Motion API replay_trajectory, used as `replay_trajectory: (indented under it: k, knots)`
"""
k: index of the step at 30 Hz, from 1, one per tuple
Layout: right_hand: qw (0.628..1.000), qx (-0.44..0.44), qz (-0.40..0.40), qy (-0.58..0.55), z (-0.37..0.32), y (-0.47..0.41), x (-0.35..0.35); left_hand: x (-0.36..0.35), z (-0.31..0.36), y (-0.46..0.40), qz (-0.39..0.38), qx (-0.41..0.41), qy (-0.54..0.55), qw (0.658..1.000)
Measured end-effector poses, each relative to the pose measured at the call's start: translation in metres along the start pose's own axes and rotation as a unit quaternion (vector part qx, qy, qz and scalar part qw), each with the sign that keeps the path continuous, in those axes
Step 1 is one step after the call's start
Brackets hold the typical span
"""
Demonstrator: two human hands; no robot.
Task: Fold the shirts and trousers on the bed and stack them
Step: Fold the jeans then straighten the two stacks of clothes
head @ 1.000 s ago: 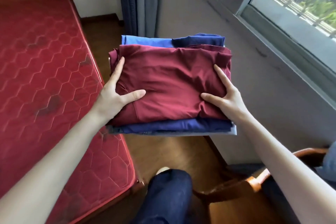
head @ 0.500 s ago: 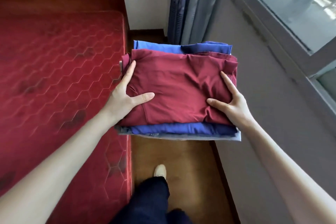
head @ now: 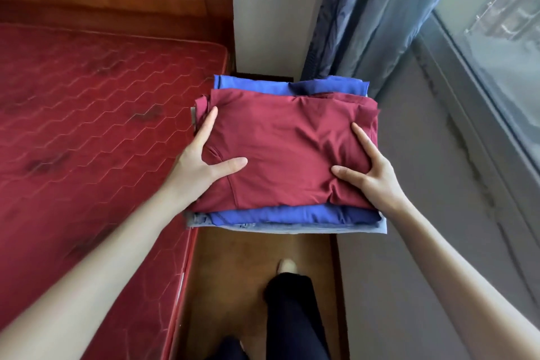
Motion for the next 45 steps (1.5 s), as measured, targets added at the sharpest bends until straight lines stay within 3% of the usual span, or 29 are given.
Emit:
replay_trajectory:
  k: [12,32,45]
  knots:
    - [0.993,0.06,-0.106,0.002,-0.004,-0.259,0.007,0.003,0.002,-0.183,0.114,0.04,0.015,0.993]
    - [0.974,0.096,-0.205,0.011,-0.065,-0.637,-0.135,0.154,-0.054,-0.482,0.203,0.087,0.033,0.975]
    - [0.924,0.155,-0.349,-0.005,-0.095,-0.88,-0.234,0.199,-0.098,-0.642,0.331,0.148,0.117,0.925]
Point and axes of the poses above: each hand's wrist, its own y-axis away from the middle knuckle, its own x-axis out of the back of the hand, z = x × y, the point moved 10 cm from there along -y, towards the middle knuckle, and after that the axes turned 6 degrees about y, right-handed, at the moved point
